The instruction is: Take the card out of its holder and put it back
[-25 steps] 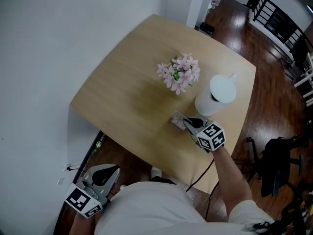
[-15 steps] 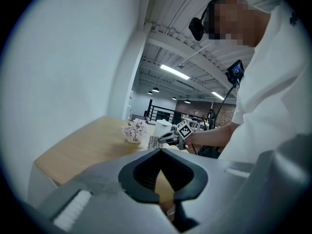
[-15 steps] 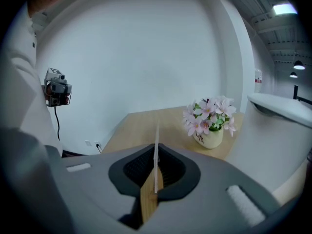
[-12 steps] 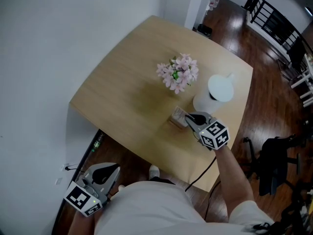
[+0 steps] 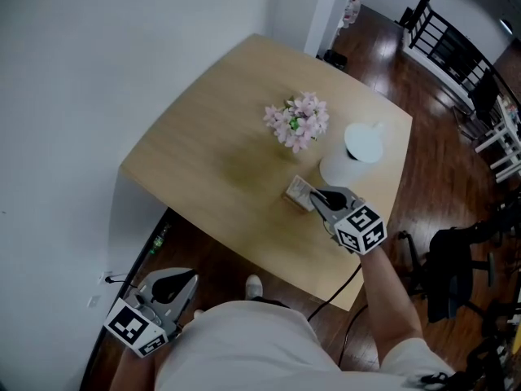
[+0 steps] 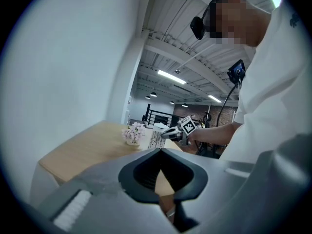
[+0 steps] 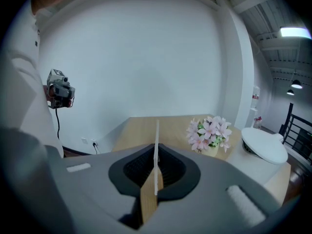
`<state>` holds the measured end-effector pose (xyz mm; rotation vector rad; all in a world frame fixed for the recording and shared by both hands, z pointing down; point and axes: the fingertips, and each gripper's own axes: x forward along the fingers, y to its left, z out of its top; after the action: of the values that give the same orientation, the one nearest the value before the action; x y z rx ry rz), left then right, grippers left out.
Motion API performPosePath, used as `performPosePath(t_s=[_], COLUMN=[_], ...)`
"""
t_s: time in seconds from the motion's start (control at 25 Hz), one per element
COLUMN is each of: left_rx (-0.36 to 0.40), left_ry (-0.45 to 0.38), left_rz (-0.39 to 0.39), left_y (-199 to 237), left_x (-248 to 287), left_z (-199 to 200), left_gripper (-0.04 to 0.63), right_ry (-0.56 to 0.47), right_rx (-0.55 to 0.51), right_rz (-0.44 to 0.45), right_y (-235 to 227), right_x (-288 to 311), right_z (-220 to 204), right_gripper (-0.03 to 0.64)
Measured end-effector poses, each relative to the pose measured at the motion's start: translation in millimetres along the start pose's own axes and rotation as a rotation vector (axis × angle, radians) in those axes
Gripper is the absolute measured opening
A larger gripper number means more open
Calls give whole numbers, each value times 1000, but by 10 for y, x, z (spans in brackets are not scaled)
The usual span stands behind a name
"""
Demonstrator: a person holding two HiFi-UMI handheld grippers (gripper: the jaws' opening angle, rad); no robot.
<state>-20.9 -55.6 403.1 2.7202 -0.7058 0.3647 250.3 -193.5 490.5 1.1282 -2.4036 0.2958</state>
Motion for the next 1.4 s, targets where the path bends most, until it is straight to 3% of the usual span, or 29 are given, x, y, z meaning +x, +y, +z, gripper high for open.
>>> performPosePath(t_s=[0.64, 0.96, 1.16, 1.4], left_rx=[-17, -33, 10, 15], left_ry=[-56, -45, -22, -17], left_rz=[-4, -11, -53, -73], left_y=[-123, -138, -205, -179], left_x=[-1227, -1917, -2123, -2236], left_z=[-462, -818, -957, -1018], left_gripper=[5, 5, 5, 5], right_ry=[-14, -23, -26, -17], right_rx=[-63, -54, -35, -8], right_rz=[111, 164, 168, 135], right_y=[2158, 3262, 3696, 3824], right_x=[-207, -306, -377, -405], right_z=[397, 494, 467, 389], right_gripper=[21, 21, 21, 21])
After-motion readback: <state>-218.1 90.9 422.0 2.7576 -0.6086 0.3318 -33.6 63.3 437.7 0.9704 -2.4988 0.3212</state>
